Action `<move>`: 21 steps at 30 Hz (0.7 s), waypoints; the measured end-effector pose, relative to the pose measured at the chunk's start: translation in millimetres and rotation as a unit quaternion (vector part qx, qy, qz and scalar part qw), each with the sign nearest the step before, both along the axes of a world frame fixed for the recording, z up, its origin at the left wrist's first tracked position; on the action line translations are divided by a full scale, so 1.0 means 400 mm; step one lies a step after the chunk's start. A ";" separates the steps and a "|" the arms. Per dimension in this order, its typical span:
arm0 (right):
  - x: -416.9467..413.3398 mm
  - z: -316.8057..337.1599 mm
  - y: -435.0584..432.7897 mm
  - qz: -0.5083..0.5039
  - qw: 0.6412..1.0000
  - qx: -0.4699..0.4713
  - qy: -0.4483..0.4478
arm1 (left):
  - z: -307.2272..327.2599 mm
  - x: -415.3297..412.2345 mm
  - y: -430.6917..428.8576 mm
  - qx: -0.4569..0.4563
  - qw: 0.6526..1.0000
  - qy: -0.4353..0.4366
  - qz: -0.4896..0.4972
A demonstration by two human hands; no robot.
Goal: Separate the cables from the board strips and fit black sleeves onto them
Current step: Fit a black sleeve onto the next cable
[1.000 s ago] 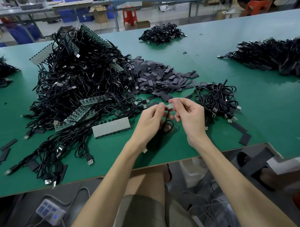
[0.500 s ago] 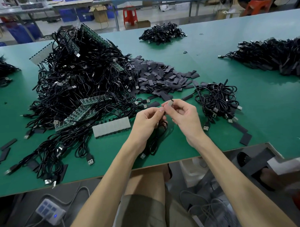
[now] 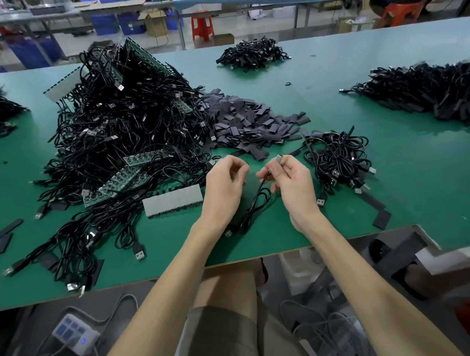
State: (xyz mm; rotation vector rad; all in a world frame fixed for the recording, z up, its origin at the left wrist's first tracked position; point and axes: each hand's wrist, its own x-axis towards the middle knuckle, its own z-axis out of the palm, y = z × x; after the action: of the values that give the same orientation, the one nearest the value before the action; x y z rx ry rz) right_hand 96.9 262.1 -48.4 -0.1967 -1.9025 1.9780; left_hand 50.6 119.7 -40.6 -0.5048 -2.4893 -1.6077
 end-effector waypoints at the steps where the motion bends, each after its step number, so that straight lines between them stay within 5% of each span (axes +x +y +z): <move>1: -0.001 -0.001 0.001 -0.002 1.000 0.002 -0.003 | -0.002 -0.008 0.004 -0.069 0.996 0.061 0.016; 4: 0.000 -0.005 0.000 0.008 0.999 0.036 -0.004 | -0.010 -0.040 0.021 -0.255 0.951 0.174 0.029; 8: -0.001 -0.010 -0.002 0.023 0.997 0.069 -0.004 | -0.021 -0.066 0.036 -0.437 0.877 0.183 0.078; 13: -0.003 -0.010 -0.003 0.025 0.997 0.070 -0.008 | -0.037 -0.068 0.024 -0.363 0.899 0.228 0.085; 21: -0.003 -0.015 -0.001 -0.002 0.997 0.072 -0.006 | -0.017 -0.051 0.012 -0.101 0.971 0.209 0.057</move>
State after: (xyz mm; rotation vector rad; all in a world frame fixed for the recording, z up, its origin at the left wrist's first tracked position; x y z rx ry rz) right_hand 95.8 261.5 -54.4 -0.1724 -2.0404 1.8325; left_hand 30.1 124.6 -47.4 -0.6370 -2.3170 -1.0766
